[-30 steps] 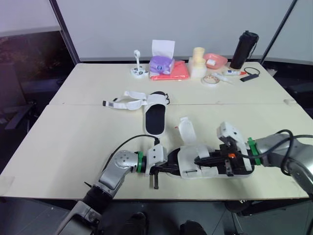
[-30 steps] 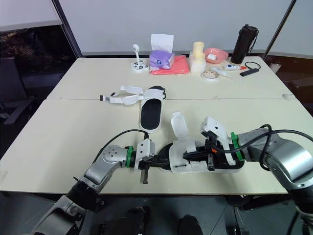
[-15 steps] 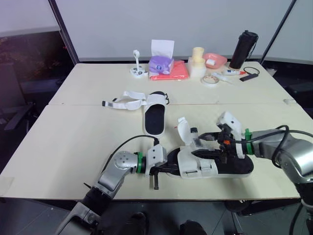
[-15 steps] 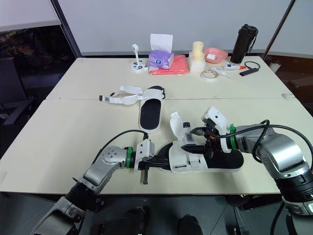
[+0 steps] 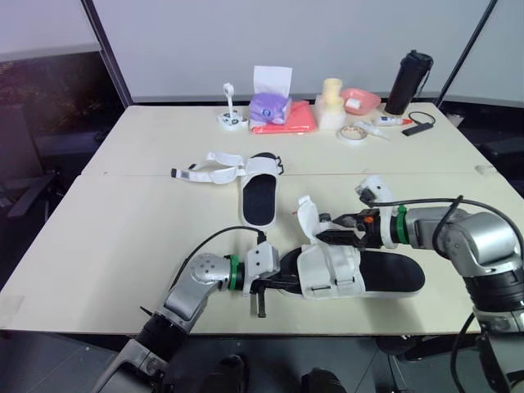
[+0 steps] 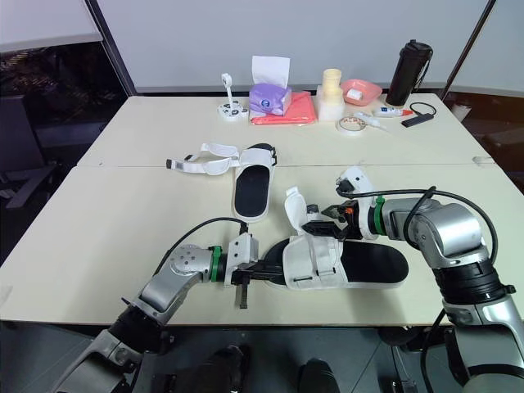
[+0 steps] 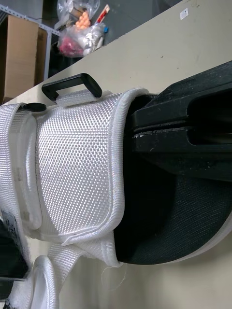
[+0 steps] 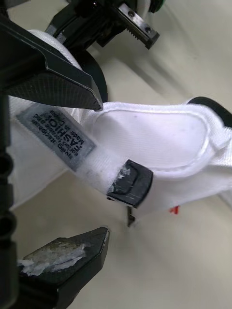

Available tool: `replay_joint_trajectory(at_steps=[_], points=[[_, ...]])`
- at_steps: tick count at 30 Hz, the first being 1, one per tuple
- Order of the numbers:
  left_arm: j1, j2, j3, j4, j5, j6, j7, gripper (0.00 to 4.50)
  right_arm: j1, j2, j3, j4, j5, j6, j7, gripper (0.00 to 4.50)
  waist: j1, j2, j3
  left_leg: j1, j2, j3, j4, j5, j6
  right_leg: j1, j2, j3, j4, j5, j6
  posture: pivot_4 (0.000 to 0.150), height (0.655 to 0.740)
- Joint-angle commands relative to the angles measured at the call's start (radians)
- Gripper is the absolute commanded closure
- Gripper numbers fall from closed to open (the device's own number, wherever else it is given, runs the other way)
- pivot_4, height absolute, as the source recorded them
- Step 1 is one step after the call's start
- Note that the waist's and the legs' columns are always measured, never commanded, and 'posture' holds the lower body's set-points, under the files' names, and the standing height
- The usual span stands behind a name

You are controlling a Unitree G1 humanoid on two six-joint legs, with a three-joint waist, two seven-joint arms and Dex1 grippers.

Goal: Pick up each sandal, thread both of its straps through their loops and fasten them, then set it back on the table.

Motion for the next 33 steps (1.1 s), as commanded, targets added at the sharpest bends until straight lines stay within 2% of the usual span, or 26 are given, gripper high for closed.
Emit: replay_joint_trajectory(at_steps=[1,2,8,9,22,33], points=[[0.017,0.008,-0.012,0.025,0.034,0.021,0.015,4.5,-0.043,0.015,-0.031,-0.001,0.015,0.019,0.001,0.93,0.0,0.0,0.0,0.0,0.0,0.0,0.0,0.0,0.0,0.0,0.0,0.0,0.0,0.0,0.0,0.15,0.74],[0.019,0.008,-0.012,0.024,0.035,0.022,0.016,4.5,-0.048,0.02,-0.032,0.002,0.014,0.022,0.001,1.16,0.0,0.0,0.0,0.0,0.0,0.0,0.0,0.0,0.0,0.0,0.0,0.0,0.0,0.0,0.0,0.15,0.74],[0.021,0.009,-0.014,0.02,0.036,0.026,0.021,4.5,-0.065,0.018,-0.062,0.0,0.024,0.032,0.009,4.22,0.0,0.0,0.0,0.0,0.0,0.0,0.0,0.0,0.0,0.0,0.0,0.0,0.0,0.0,0.0,0.15,0.74],[0.022,0.009,-0.015,0.018,0.036,0.028,0.021,4.5,-0.062,0.016,-0.073,-0.007,0.03,0.037,0.009,4.43,0.0,0.0,0.0,0.0,0.0,0.0,0.0,0.0,0.0,0.0,0.0,0.0,0.0,0.0,0.0,0.15,0.74],[0.015,0.007,-0.015,0.027,0.034,0.029,0.02,4.5,0.01,0.016,-0.242,-0.168,0.125,0.13,-0.049,4.43,0.001,0.0,0.0,0.0,0.0,0.0,0.0,0.0,0.0,0.0,0.0,0.0,0.0,0.0,0.0,0.15,0.74],[0.007,0.019,-0.033,0.033,0.044,0.036,-0.005,4.5,-0.037,0.068,-0.356,-0.142,0.185,0.175,-0.15,4.43,0.0,0.0,0.0,0.0,0.0,0.0,0.0,0.0,0.0,0.0,0.0,0.0,0.001,0.0,0.0,0.15,0.74]])
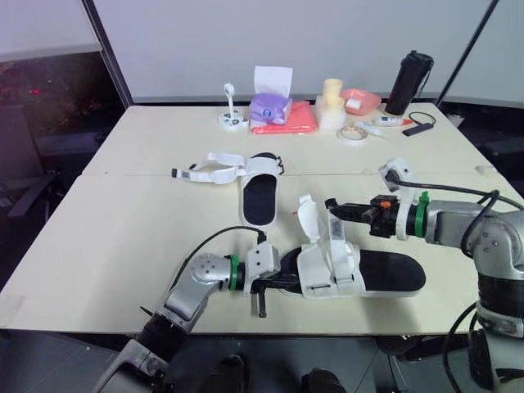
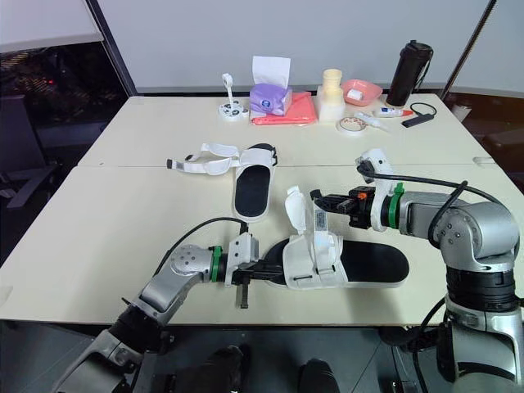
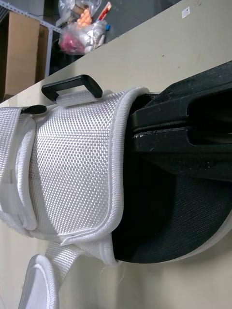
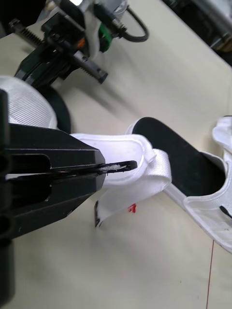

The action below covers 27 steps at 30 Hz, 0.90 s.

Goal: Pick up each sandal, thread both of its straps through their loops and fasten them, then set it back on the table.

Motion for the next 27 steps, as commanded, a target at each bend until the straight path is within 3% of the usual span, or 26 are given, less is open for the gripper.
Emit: replay_joint_trajectory(at_steps=[1,14,27], points=[[0.009,0.018,-0.031,0.035,0.044,0.031,-0.01,4.5,-0.056,-0.002,-0.074,-0.013,0.032,-0.006,-0.021,4.43,0.0,0.0,0.0,0.0,0.0,0.0,0.0,0.0,0.0,0.0,0.0,0.0,0.0,0.0,0.0,0.15,0.74],[0.018,0.027,-0.04,0.027,0.052,0.039,-0.02,4.5,0.006,-0.022,-0.046,0.061,-0.001,-0.061,-0.031,4.43,-0.021,0.0,0.0,0.0,0.0,0.0,0.0,0.0,0.0,0.0,0.0,0.0,0.0,0.0,0.0,0.15,0.74],[0.028,0.029,-0.046,0.008,0.053,0.044,-0.017,4.5,-0.033,-0.009,0.065,0.213,-0.072,-0.167,0.029,4.43,-0.025,0.0,0.0,0.0,0.0,0.0,0.0,0.0,0.0,0.0,0.0,0.0,0.0,0.0,0.0,0.15,0.74]])
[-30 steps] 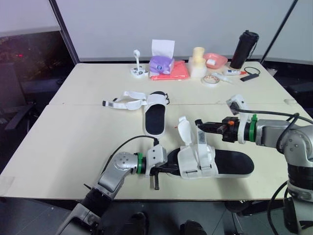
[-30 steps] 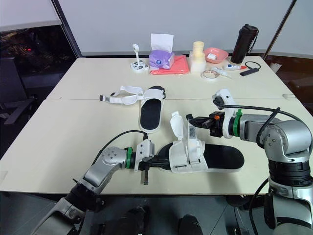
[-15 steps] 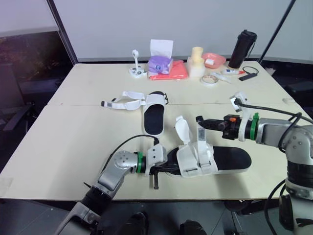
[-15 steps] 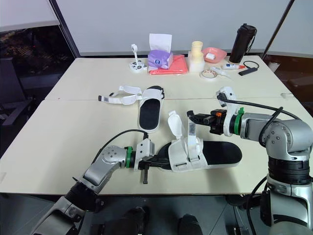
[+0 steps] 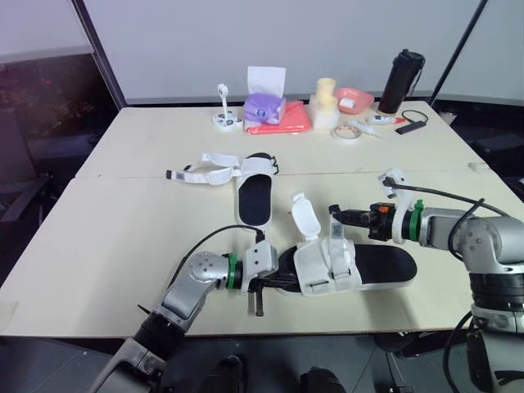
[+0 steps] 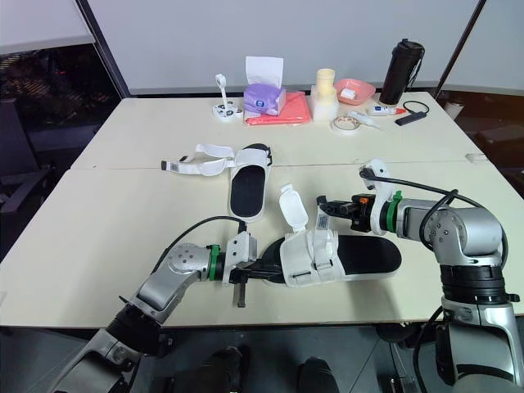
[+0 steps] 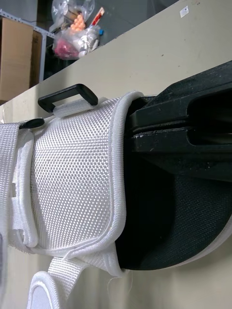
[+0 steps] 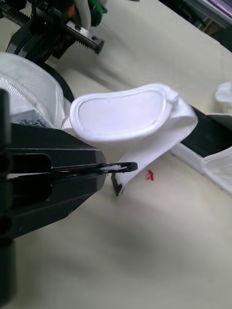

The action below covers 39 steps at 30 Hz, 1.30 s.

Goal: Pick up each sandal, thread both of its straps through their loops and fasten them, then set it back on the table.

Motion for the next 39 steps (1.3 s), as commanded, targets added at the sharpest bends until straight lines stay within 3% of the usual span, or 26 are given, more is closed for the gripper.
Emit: replay_joint_trajectory(at_steps=[1,15,18,21,31,39], points=[[0.03,0.014,-0.044,0.019,0.046,0.032,-0.002,4.5,-0.04,-0.003,-0.001,0.015,-0.023,-0.048,0.015,4.43,0.0,0.0,0.0,0.0,0.0,0.0,0.0,0.0,0.0,0.0,0.0,0.0,0.0,0.0,0.0,0.15,0.74],[0.046,0.015,-0.036,-0.007,0.05,0.05,0.016,4.5,0.001,-0.049,0.178,0.058,-0.189,-0.13,0.05,4.43,-0.001,0.0,-0.001,0.003,0.0,0.0,0.0,0.0,0.0,0.002,0.0,0.0,0.0,0.0,0.0,0.15,0.74],[0.044,0.015,-0.036,-0.005,0.049,0.05,0.017,4.5,0.012,-0.067,0.199,0.046,-0.218,-0.154,0.057,3.53,0.0,0.0,0.0,0.004,0.0,0.0,0.0,0.0,0.0,0.004,0.0,0.0,0.0,0.0,0.0,0.15,0.74],[0.037,0.014,-0.035,0.002,0.049,0.047,0.015,4.5,0.024,-0.095,0.242,0.01,-0.266,-0.205,0.083,2.11,0.0,0.0,0.0,0.004,0.0,0.0,-0.001,0.0,0.0,0.004,0.0,0.0,-0.001,0.0,0.0,0.15,0.74],[0.017,0.001,-0.035,0.026,0.054,0.034,0.009,4.5,-0.026,-0.122,0.351,0.072,-0.479,-0.419,0.107,2.11,0.002,0.0,0.0,0.004,-0.001,0.0,-0.002,0.0,0.0,0.004,0.0,0.0,-0.001,0.0,0.0,0.15,0.74],[0.022,0.002,-0.029,0.025,0.054,0.036,0.014,4.5,-0.202,-0.094,0.181,0.072,-0.353,-0.237,0.133,2.11,0.002,0.002,0.0,0.004,0.0,-0.001,-0.002,0.0,0.0,0.004,0.0,0.0,0.0,0.0,0.0,0.15,0.74]])
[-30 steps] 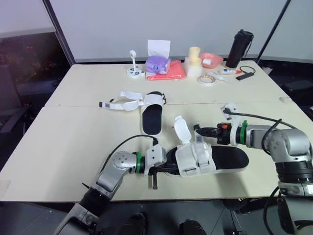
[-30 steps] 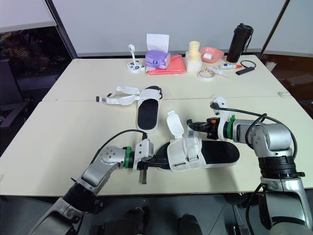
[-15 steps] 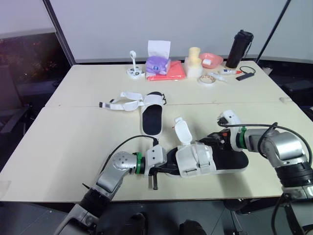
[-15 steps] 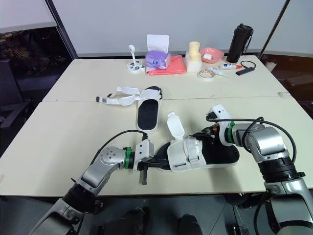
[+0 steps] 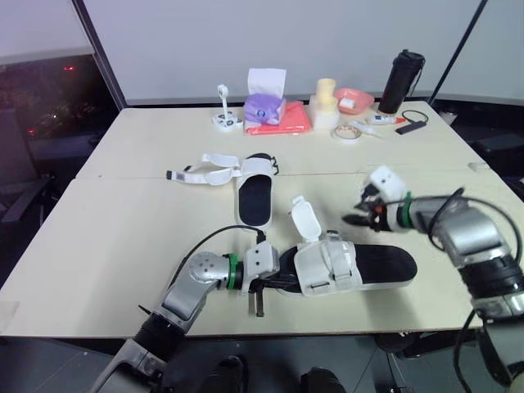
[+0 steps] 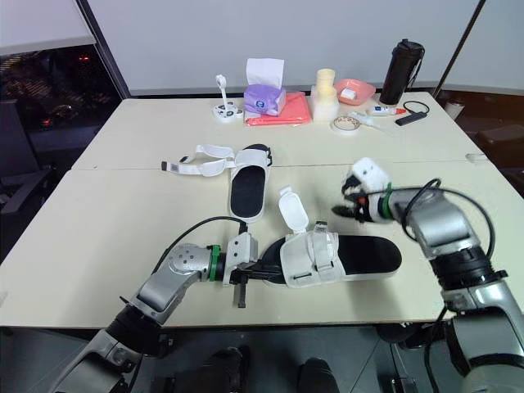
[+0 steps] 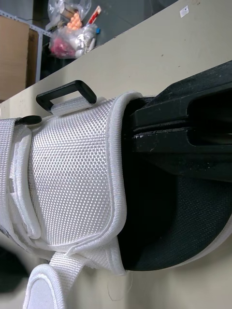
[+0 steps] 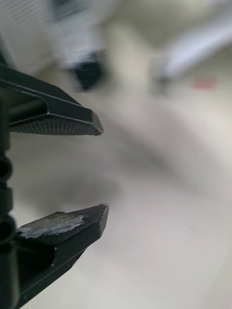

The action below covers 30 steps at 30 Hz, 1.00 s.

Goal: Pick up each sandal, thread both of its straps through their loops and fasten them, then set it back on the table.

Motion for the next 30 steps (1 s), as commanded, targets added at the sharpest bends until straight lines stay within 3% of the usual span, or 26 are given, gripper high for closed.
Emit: replay_joint_trajectory(at_steps=[1,4,10,17,30], points=[[0.018,0.007,-0.03,0.037,0.04,0.022,0.008,4.5,-0.08,0.022,-0.106,-0.045,0.102,0.132,0.023,2.11,0.0,0.0,0.0,0.0,0.0,0.0,0.0,0.0,0.0,0.0,0.0,0.0,0.0,0.0,0.0,0.15,0.74],[0.017,0.007,-0.03,0.038,0.041,0.021,0.008,4.5,-0.104,0.058,-0.163,-0.068,0.205,0.268,0.047,2.11,0.0,0.0,0.0,0.0,0.0,-0.001,0.0,0.0,0.0,0.0,0.0,0.0,0.0,0.0,0.0,0.15,0.74],[0.016,0.008,-0.031,0.04,0.043,0.016,0.006,4.5,-0.051,0.064,-0.102,-0.116,0.27,0.34,0.118,2.11,0.0,0.0,0.0,0.0,0.0,-0.001,0.0,0.0,0.0,0.0,0.0,0.0,0.0,0.0,0.0,0.15,0.74],[0.019,0.009,-0.031,0.037,0.045,0.012,0.01,4.5,-0.006,0.083,-0.03,-0.105,0.291,0.321,0.177,2.11,0.0,0.0,0.0,0.0,0.0,-0.001,0.0,0.0,0.0,0.0,0.0,0.0,0.0,0.0,0.0,0.15,0.74],[0.034,0.01,-0.03,0.018,0.046,0.013,0.033,4.5,-0.063,0.206,-0.002,0.016,0.304,0.314,0.22,2.11,-0.002,0.0,0.0,0.0,0.0,-0.001,0.0,0.0,0.0,0.0,0.0,0.0,0.0,0.0,0.0,0.15,0.74]])
